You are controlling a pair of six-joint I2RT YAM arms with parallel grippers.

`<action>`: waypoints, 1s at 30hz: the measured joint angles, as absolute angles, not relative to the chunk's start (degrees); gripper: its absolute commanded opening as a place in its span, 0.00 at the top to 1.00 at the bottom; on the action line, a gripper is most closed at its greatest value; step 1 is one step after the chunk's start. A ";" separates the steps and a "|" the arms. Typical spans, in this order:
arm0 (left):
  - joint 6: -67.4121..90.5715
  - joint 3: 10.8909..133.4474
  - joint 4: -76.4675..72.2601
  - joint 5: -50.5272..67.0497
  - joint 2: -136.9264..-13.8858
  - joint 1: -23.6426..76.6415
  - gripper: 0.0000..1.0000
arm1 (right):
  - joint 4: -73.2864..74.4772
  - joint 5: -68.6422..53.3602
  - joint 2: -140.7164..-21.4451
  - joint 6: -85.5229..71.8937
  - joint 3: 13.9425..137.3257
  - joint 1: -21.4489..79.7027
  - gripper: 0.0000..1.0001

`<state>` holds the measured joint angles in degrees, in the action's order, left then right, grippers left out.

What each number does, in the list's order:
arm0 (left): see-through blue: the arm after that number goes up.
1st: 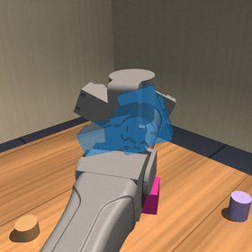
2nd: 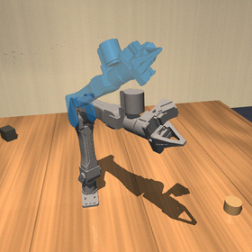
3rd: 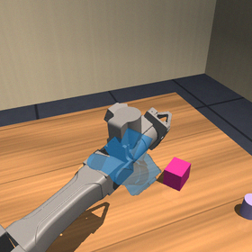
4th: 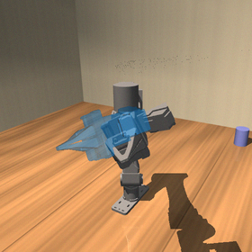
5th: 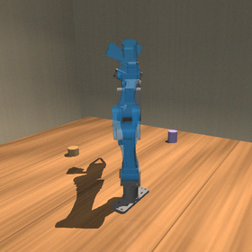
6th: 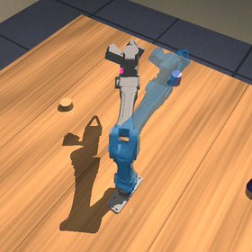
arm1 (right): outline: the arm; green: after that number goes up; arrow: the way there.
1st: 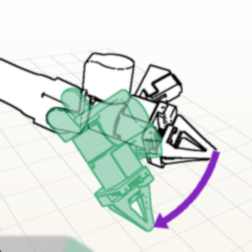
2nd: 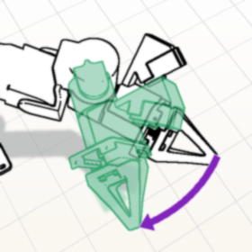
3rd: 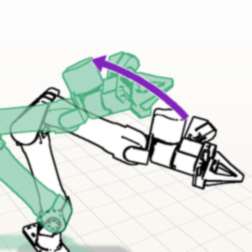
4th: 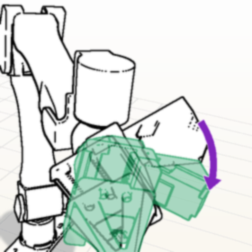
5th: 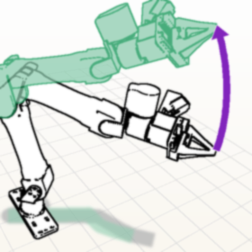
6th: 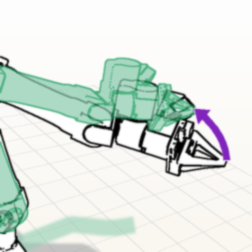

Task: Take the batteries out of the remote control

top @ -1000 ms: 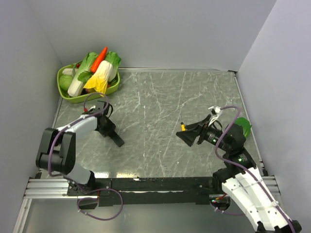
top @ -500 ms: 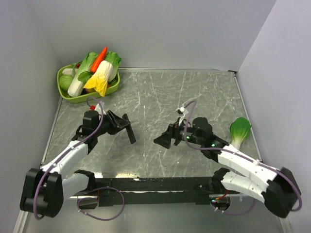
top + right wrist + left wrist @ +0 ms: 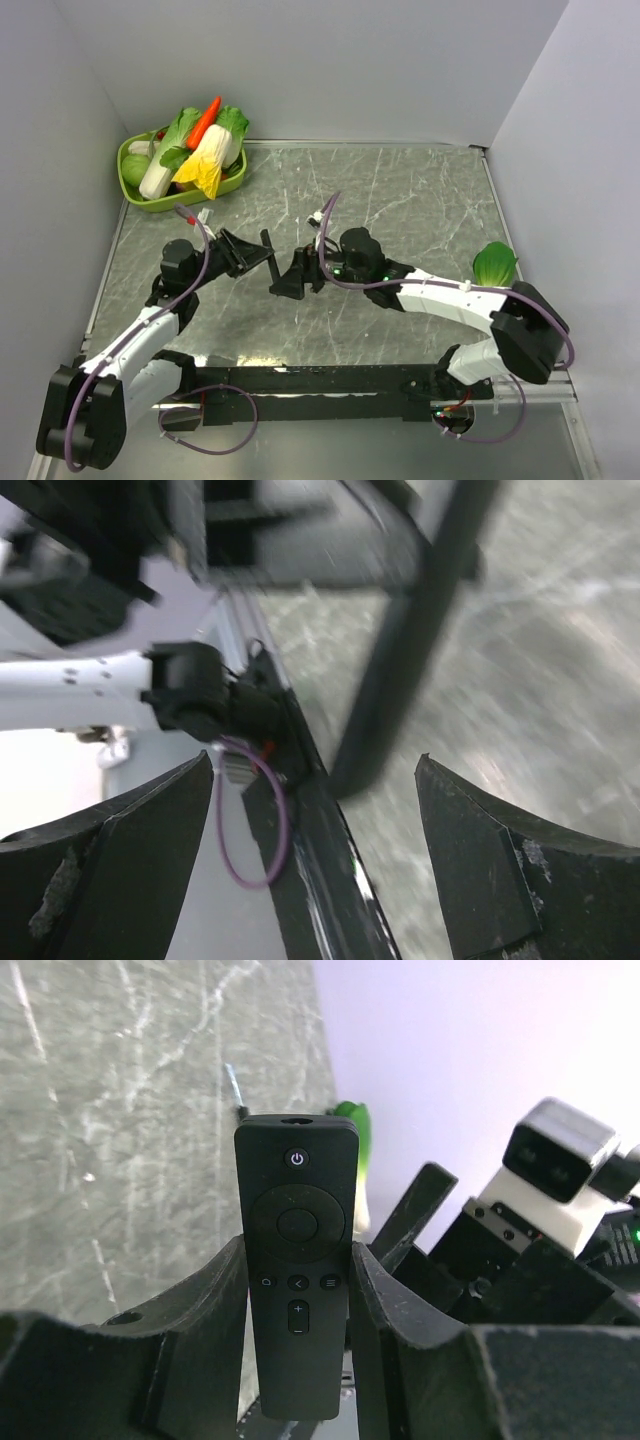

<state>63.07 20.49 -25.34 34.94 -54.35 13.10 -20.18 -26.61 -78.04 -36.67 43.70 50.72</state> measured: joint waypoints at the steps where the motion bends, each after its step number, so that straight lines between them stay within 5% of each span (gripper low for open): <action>1: 63.75 19.81 -26.79 35.42 -54.37 13.10 0.92 | -21.91 -27.16 -79.09 -37.36 44.25 51.00 0.10; 13: 68.71 17.43 -40.77 42.52 -55.05 13.21 0.95 | -30.96 -32.08 -83.42 -40.86 43.46 51.24 0.06; 24: 70.70 16.95 -46.35 45.28 -55.16 13.21 0.96 | -39.16 -35.27 -82.83 -42.85 38.79 51.24 0.56; 28: 72.34 16.49 -50.50 46.11 -56.62 13.34 0.80 | -39.35 -34.28 -80.47 -44.01 36.91 51.13 0.75; 30: 73.36 16.47 -52.49 46.48 -57.69 13.54 0.59 | -38.17 -33.19 -78.78 -43.79 36.29 51.13 0.82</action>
<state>73.36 16.47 -52.49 46.48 -57.69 13.54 -38.17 -33.19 -78.78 -43.79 36.29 51.13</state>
